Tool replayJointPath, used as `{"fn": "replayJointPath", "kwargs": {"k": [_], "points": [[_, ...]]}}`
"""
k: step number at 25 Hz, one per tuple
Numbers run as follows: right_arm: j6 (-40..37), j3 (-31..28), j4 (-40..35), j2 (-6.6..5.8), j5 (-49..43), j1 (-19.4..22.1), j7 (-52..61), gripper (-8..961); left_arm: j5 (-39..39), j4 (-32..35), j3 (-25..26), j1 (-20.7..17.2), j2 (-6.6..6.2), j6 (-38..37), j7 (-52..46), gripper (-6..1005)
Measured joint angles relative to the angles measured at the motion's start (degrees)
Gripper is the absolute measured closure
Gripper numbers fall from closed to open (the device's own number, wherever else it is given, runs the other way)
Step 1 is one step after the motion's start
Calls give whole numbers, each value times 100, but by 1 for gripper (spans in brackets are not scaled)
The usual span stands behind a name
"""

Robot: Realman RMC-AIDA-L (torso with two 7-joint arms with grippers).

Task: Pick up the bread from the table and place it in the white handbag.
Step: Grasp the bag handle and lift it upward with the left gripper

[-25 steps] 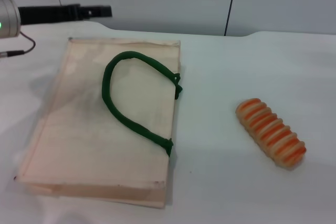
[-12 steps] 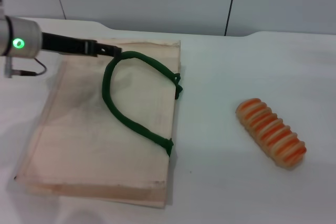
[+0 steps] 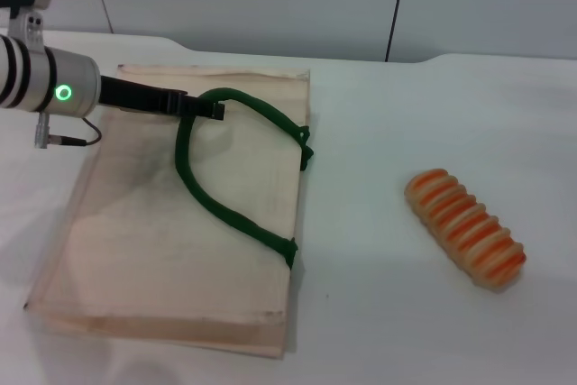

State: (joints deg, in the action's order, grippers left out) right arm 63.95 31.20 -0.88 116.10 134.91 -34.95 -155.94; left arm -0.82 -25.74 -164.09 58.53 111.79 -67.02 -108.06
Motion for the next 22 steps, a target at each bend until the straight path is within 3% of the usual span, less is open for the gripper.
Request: {"fn": "replayJointPath", "kwargs": {"k": [13,19,22], "points": [[7,0,0,0,0,-4,3,67,-32,348,10,-60,-12,436,-3,275],[-20,0,0,0,0,-3,3,67,-107,347,18,-103,8,481,-114,519],[-22,0,0,0,0,-1,3,67,-185,346,17,-107,9,457,-123,577]]}}
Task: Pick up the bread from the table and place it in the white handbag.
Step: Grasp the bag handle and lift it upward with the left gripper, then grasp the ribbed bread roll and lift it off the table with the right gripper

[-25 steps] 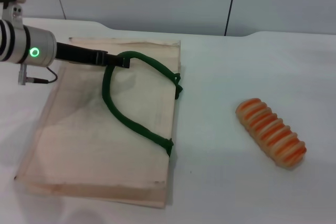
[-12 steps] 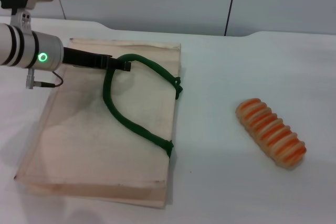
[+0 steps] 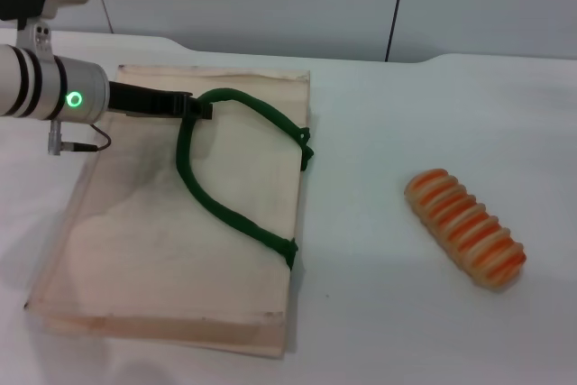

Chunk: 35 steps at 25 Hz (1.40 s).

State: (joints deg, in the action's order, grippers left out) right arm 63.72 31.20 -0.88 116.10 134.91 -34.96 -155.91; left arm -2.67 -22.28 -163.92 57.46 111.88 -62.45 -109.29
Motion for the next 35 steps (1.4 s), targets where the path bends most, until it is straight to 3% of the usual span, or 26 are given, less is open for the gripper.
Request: {"fn": "replayJointPath", "kwargs": {"k": [9,13,16,21,30,35], "points": [[7,-13,2,0,22,22,0,67,-492,-34,0,-64,-34,-476,248,762],[18,-17,12,0,97,30,0,67,-1856,-65,-4,-321,-214,-1720,998,877],[22,-18,17,0,121,26,21,66,-2790,-67,-7,-555,-394,-2504,1293,877],[10,-17,1,-4,105,41,332,66,-3363,-96,-9,-677,-598,-3246,1288,877],[-1,112,-34,-31,68,45,941,66,-3746,-350,-13,-689,-668,-4076,1160,877],[-4,1033,-479,-78,52,164,2130,66,-3766,-368,-10,-692,-677,-4113,1120,877]]}}
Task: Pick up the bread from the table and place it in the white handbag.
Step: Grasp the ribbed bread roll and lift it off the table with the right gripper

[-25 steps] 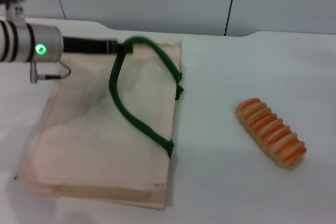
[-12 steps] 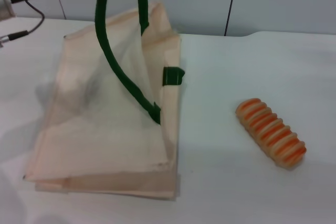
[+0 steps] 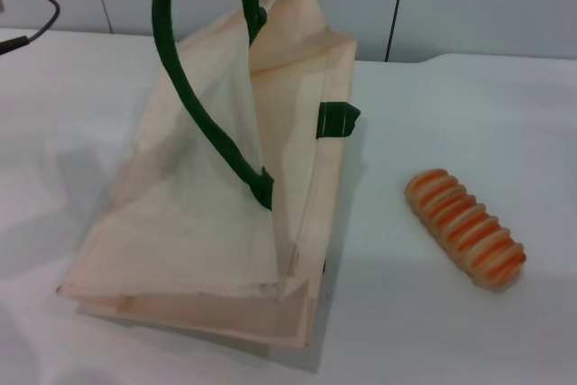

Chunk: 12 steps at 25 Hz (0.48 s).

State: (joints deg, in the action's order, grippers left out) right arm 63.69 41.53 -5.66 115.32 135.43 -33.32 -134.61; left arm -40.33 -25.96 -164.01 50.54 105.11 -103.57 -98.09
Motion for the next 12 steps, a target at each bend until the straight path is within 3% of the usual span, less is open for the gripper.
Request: {"fn": "replayJointPath", "kwargs": {"k": [3,4,5,9,12], "points": [[-6,844,-458,-130,-88,125,1135,66,-6,-10,1,-19,-11,-3,-10,878],[-1,1219,-784,-291,-494,177,1904,66,-9,-12,1,-33,-19,-2,-14,878],[-1,1219,-784,-291,-494,177,1904,66,-9,-12,1,-33,-19,-2,-14,878],[195,1335,-1505,-686,-2116,185,3385,66,-10,-14,1,-47,-24,6,-17,878],[508,1293,-2113,-764,-3187,189,3973,66,9,-37,1,-56,-26,20,-52,878]]}}
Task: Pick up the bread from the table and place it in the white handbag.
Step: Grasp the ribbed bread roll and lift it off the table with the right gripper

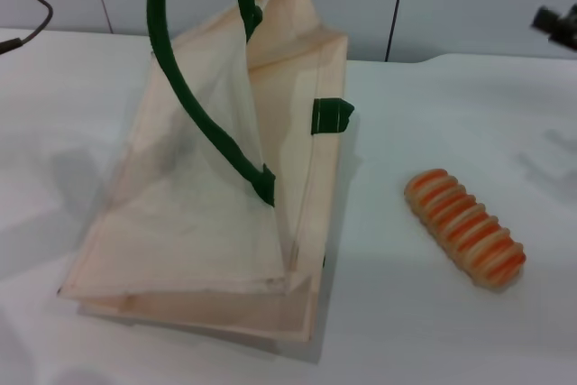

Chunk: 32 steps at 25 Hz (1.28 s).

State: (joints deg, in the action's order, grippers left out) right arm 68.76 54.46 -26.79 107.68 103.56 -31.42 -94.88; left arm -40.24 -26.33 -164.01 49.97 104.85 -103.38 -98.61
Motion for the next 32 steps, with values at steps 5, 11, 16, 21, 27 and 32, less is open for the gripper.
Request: {"fn": "replayJointPath", "kwargs": {"k": [5,11,16,21,27,32], "points": [[163,3,-954,123,-1577,10,594,66,26,-125,0,-46,-3,10,-102,878],[524,5,-1553,367,-2781,-2,632,65,26,-129,0,-73,-3,21,-107,878],[1084,1,-1683,435,-3287,-11,647,65,34,-128,-2,-85,-6,61,-106,878],[1474,1,-1691,399,-3629,13,869,65,43,-133,-9,-131,-8,64,-117,878],[1373,-175,-1660,449,-4416,-46,1151,65,43,-170,-9,-131,-5,63,-158,877],[1283,-227,-1645,500,-4672,-121,1289,66,43,-171,-9,-114,2,65,-164,877]]}}
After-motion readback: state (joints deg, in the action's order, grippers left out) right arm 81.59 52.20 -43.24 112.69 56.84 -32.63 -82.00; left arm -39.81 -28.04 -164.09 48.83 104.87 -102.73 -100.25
